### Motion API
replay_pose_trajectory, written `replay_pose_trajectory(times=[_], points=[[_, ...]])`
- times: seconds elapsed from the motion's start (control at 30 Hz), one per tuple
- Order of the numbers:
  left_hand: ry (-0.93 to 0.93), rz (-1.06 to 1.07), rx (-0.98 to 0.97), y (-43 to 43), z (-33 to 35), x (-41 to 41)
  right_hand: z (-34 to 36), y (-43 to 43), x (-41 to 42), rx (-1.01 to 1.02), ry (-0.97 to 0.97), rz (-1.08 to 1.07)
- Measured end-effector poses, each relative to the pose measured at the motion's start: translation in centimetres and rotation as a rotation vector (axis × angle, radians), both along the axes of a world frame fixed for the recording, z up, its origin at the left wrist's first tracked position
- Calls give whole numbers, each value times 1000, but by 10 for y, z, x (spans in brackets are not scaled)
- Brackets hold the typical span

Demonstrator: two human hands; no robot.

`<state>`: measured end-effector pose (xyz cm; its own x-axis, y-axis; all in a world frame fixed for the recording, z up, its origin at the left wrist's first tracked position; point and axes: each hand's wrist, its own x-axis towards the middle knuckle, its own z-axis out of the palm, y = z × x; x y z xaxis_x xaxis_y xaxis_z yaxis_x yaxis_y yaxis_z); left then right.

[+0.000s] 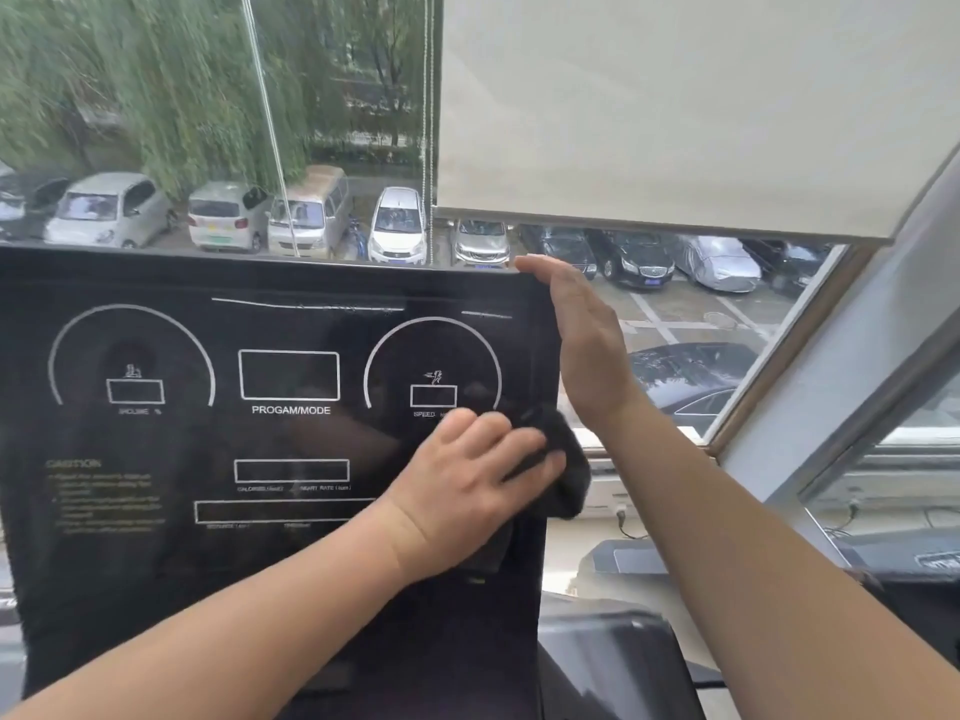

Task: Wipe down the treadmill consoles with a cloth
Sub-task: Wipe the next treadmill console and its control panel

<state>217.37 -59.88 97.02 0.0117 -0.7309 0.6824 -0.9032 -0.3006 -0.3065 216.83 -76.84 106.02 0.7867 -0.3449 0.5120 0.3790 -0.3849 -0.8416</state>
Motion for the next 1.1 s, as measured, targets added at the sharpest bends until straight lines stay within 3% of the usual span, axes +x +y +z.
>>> replay_pose_trajectory(times=[0.1, 0.17, 0.3, 0.47, 0.63, 0.77, 0.87, 1.0, 1.1], points=[[-74, -58, 201, 8, -11, -10, 2, 4, -3, -11, 20, -6], [-106, -36, 227, 12, -1, -4, 2, 5, -5, -23, 63, -2], [-71, 170, -14, 16, 43, 17, 0, 6, -16, 33, 130, 18], [194, 432, -151, -2, 34, -2, -37, 10, -50, 412, 390, 12], [174, 274, 95, 3, -31, -35, -96, 9, -88, 603, 601, -20], [76, 77, 288, 20, -3, -11, -119, 9, -97, 645, 618, -28], [51, 171, 136, 16, 30, 7, -123, 19, -101, 587, 611, 14], [284, 288, -204, 6, 32, 5, -132, 33, -100, 427, 594, 45], [316, 278, -247, 3, 1, -15, -140, 32, -101, 432, 571, 50]])
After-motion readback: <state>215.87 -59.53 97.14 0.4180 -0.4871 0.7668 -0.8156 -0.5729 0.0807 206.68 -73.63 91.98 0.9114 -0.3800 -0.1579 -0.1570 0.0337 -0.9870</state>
